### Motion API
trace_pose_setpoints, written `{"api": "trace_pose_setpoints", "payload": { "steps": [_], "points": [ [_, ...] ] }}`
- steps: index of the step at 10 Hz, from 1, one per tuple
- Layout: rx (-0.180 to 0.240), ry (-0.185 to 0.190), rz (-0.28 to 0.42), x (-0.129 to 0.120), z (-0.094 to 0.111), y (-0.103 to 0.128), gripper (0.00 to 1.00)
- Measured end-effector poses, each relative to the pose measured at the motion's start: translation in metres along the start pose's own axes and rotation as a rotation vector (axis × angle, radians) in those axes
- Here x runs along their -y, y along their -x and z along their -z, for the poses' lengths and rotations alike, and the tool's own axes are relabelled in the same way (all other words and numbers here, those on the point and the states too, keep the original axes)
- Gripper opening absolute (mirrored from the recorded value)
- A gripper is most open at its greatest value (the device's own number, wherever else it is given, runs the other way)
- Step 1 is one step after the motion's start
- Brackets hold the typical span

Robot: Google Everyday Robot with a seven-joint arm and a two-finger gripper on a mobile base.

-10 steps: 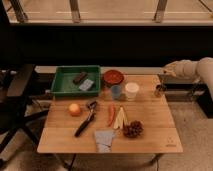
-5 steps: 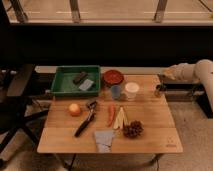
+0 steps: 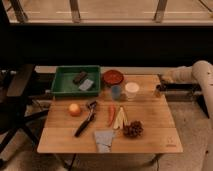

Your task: Place fork in metal cup

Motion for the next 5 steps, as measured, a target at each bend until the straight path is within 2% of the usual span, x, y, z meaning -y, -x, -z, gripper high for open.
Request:
{"api": "trace_pose_setpoints", "payload": {
  "steps": [2, 5],
  "points": [
    [-0.005, 0.015, -0.009, 0.0002, -0.0039, -0.0010, 0.52],
    [-0.013, 0.032, -0.024, 0.0021, -0.0088, -0.0033, 0.76]
  ]
}}
